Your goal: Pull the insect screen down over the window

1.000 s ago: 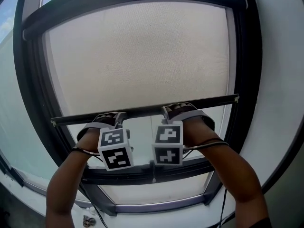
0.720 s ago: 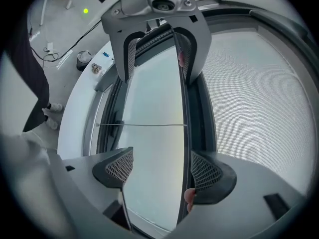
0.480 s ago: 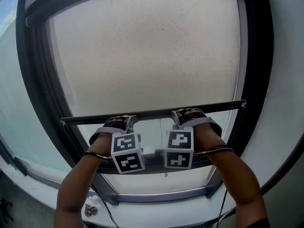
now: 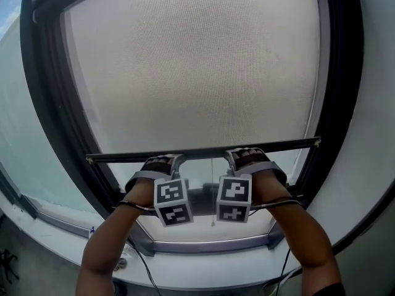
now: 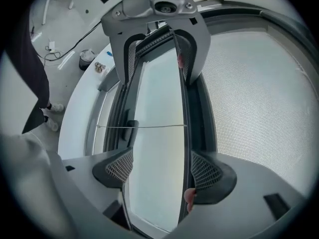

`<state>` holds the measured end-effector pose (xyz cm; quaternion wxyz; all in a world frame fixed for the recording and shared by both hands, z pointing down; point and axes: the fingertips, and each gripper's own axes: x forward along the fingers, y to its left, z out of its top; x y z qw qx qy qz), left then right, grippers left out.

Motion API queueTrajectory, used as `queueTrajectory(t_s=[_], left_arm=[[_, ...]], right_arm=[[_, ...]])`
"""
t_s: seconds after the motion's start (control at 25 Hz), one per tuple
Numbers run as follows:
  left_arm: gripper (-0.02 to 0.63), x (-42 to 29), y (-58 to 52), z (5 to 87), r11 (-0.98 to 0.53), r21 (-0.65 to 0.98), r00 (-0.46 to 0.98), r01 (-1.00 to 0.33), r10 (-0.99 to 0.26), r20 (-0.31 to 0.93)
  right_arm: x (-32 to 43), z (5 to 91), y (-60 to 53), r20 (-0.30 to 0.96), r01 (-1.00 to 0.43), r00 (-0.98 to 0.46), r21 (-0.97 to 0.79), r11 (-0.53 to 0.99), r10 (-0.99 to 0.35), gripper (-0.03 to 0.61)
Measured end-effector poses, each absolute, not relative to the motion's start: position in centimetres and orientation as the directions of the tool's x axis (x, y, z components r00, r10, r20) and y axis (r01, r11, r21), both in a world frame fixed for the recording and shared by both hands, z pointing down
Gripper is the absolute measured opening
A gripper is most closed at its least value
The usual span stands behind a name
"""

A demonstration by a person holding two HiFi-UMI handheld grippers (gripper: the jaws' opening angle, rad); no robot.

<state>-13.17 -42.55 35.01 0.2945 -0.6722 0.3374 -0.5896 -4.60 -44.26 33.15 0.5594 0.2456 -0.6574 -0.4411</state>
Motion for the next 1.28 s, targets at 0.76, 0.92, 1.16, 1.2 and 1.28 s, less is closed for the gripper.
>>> queueTrajectory(t_s=[0.76,0.92,1.16,1.2,1.28], left_arm=[[0.485,-12.6,-41.5,42.7,-0.654,-0.744,0.092,-0.141,-0.757,0.647],[0.485,-12.7,-41.3,43.2,-0.657,-0.736,0.084,-0.164,-0.753,0.653],[0.485,-12.5,-41.4,42.8,-0.668,-0.72,0.108,-0.188,-0.743,0.661],[0.485,-12.5,-41.4,42.5,-0.668,-0.721,0.107,-0.187,-0.743,0.661],[0.485,-12.5,-41.5,42.0,-0.665,-0.725,0.1,-0.179,-0.746,0.659]], right_arm=[[-4.9,40.8,-43.0,0.609,0.148,-0.273,0.791,0.593,-0.745,0.365],[-4.8,41.4,-43.1,0.597,0.138,-0.267,0.801,0.583,-0.757,0.366],[-4.9,41.1,-43.1,0.615,0.128,-0.265,0.785,0.606,-0.742,0.365],[-4.9,40.8,-43.1,0.617,0.128,-0.264,0.784,0.607,-0.742,0.366],[-4.8,40.2,-43.1,0.621,0.128,-0.261,0.781,0.611,-0.739,0.367]])
